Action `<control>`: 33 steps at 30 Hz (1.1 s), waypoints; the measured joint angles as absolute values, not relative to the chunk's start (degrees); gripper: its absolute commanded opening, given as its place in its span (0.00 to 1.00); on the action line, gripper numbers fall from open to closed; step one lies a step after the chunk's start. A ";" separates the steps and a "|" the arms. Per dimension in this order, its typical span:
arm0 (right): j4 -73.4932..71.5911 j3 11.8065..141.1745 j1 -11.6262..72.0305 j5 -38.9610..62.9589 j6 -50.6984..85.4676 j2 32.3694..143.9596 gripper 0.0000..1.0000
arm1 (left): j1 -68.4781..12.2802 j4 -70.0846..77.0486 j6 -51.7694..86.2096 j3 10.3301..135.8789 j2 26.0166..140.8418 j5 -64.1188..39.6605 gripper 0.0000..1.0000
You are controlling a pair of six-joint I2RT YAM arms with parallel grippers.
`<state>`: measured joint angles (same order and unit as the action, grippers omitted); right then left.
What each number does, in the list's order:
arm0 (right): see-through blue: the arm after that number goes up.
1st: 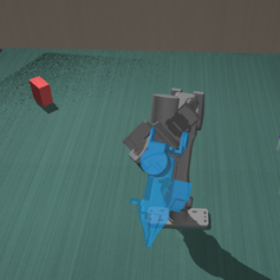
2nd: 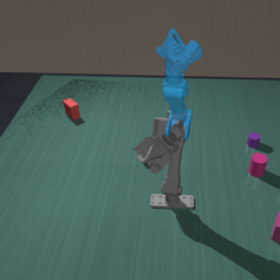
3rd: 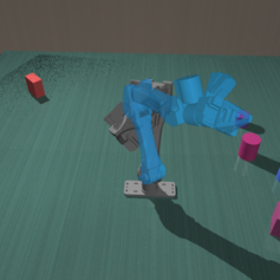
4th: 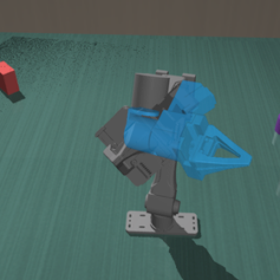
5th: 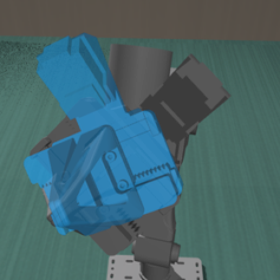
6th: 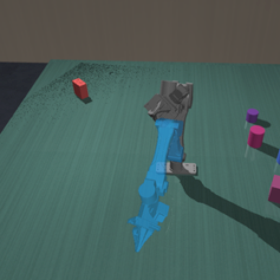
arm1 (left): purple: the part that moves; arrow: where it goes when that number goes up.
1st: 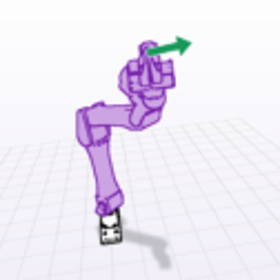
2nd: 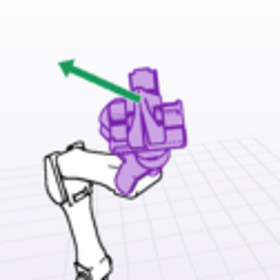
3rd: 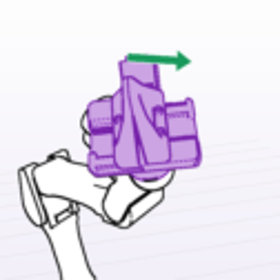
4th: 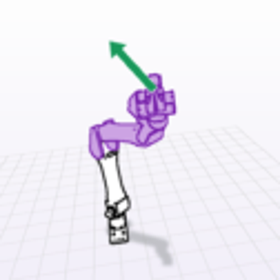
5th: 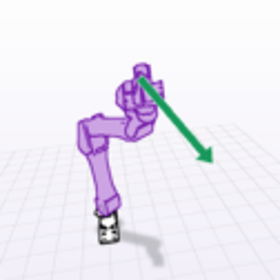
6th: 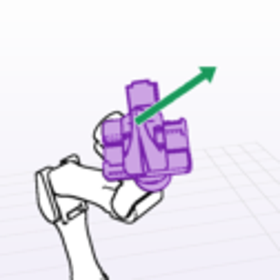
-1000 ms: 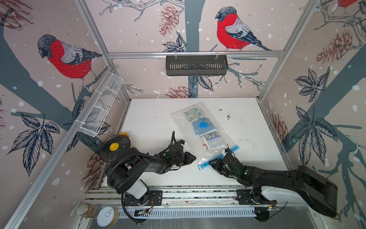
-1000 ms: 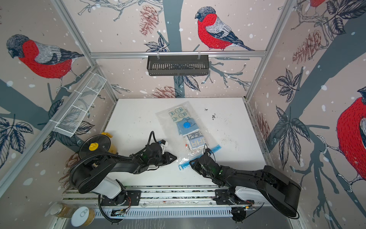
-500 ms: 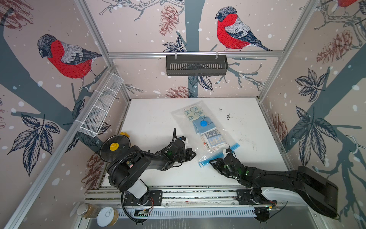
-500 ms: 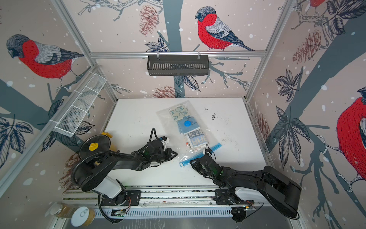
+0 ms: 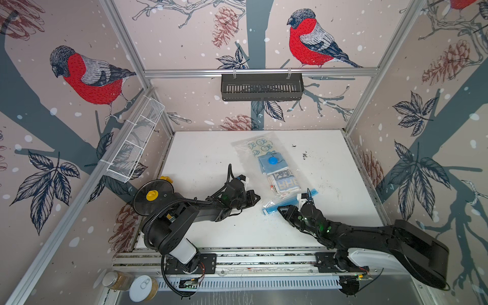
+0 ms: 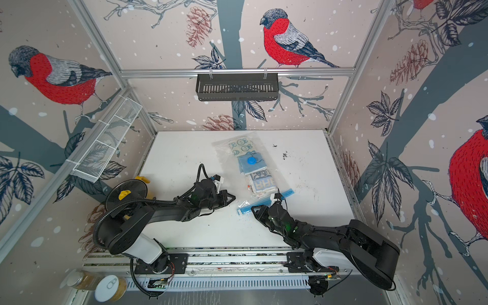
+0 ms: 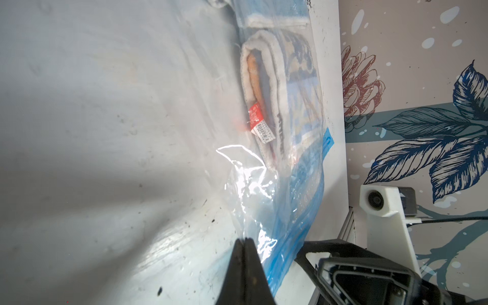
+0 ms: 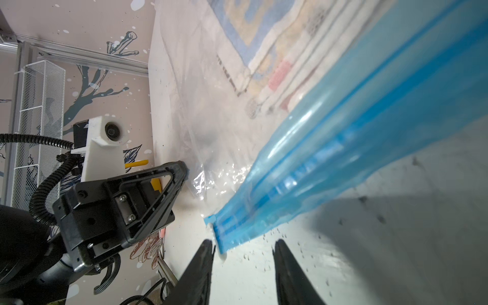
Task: Place the folded towel into the vacuum bag
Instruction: Adjust the vacuum bag at the center of the board.
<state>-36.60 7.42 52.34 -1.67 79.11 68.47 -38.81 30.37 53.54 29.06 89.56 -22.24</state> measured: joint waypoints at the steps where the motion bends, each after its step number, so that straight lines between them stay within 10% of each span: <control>1: -37.78 7.49 52.34 -1.28 79.13 69.52 0.42 | -38.81 30.24 53.54 29.04 89.30 -22.46 0.00; 10: -46.22 8.93 54.06 1.43 79.55 78.30 0.44 | -38.81 29.15 53.56 28.95 88.20 -22.92 0.00; 23: -53.19 10.61 55.07 1.65 79.77 86.78 0.16 | -39.18 27.46 53.58 27.35 86.41 -23.79 0.00; 33: -52.29 12.47 55.20 1.58 79.70 87.02 0.03 | -40.05 23.46 54.02 24.27 80.44 -23.99 0.40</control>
